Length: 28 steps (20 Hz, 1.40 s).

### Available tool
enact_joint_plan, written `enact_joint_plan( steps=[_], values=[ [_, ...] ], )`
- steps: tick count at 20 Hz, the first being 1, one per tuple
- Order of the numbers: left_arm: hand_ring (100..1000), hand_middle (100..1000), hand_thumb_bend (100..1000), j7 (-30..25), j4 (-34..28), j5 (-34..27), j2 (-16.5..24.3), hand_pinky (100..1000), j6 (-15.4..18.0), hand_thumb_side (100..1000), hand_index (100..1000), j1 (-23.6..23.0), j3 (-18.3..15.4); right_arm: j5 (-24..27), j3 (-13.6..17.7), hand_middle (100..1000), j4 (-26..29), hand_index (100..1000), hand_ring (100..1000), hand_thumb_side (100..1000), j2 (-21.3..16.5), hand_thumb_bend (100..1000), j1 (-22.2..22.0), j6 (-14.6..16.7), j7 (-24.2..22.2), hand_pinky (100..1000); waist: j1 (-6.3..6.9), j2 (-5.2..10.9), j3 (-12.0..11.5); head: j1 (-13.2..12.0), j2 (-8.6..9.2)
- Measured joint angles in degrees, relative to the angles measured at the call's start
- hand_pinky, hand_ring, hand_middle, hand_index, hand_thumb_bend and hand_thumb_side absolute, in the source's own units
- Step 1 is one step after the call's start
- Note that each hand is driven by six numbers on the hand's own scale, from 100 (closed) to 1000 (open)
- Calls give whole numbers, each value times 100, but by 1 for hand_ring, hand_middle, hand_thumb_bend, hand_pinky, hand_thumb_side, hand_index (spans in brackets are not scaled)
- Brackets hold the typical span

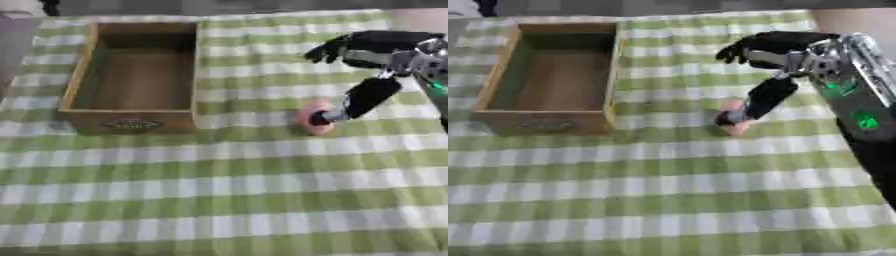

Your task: Pick up objects on the table and place them in the box.

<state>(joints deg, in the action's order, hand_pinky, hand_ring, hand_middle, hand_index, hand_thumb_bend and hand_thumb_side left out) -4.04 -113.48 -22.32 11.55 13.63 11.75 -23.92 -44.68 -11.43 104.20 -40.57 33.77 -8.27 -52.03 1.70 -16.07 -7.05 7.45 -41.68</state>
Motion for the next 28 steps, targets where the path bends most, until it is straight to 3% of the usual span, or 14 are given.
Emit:
enact_joint_plan(
  steps=[11, 28],
  values=[
    [496, 552, 100, -23, 0, 1, 0, 586, -1, 950, 833, -4, 0, -401, -271, 891, -420, 1000, 909, 366, -26, 484, -2, 154, -2, 838, -2, 0, -31, 22, 60],
    [493, 550, 100, -56, 0, 1, -3, 585, -7, 954, 832, -3, 0, -824, -527, 826, -870, 1000, 908, 359, -4, 481, 6, 254, 6, 828, -18, -59, -69, 28, 149]
  ],
)
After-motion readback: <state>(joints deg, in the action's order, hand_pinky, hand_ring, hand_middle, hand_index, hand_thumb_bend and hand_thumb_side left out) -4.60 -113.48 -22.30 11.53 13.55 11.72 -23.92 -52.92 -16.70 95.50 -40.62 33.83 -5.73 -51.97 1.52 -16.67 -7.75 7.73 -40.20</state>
